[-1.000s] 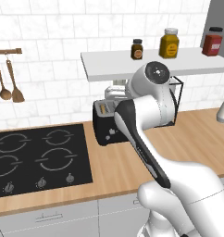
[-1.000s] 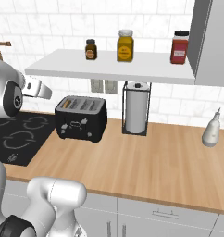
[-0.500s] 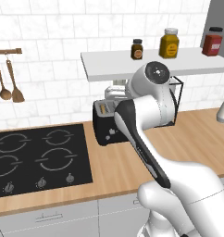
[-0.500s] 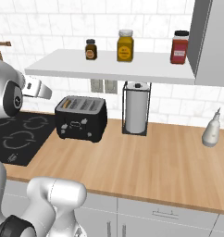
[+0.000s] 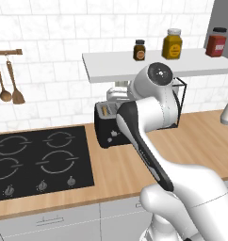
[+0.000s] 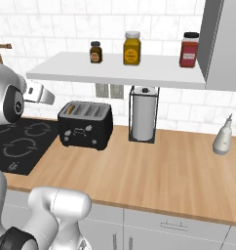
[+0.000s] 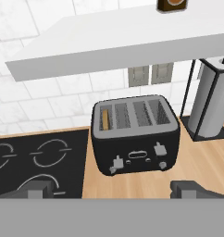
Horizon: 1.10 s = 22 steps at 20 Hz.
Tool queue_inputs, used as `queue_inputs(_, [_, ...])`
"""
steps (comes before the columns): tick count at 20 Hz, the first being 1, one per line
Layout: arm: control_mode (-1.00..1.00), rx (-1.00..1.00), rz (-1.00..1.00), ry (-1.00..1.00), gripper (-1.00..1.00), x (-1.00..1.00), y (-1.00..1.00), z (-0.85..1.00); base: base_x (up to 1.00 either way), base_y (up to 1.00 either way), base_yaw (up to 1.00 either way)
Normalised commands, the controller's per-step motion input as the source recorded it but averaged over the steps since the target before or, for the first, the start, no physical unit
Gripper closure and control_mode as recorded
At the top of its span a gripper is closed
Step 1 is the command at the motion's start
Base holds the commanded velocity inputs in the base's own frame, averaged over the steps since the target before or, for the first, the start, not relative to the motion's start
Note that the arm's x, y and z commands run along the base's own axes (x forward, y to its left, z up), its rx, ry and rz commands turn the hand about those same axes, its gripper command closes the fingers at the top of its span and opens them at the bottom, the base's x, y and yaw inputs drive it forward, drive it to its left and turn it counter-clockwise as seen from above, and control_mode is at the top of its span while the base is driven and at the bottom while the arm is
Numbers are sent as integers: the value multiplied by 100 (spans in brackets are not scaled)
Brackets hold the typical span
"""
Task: Start the toaster. Once the lever pops up, take the bread to the plate on the dining counter.
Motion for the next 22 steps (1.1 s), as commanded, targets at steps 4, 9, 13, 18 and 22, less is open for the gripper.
queue_inputs(4, [-100, 0, 0, 0, -100, 0, 0, 0, 0, 0, 0])
queue_inputs(9, [-100, 0, 0, 0, -100, 0, 0, 0, 0, 0, 0])
queue_inputs(13, [-100, 0, 0, 0, -100, 0, 0, 0, 0, 0, 0])
queue_inputs(18, [-100, 0, 0, 0, -100, 0, 0, 0, 0, 0, 0])
queue_inputs(22, [-100, 0, 0, 0, -100, 0, 0, 0, 0, 0, 0])
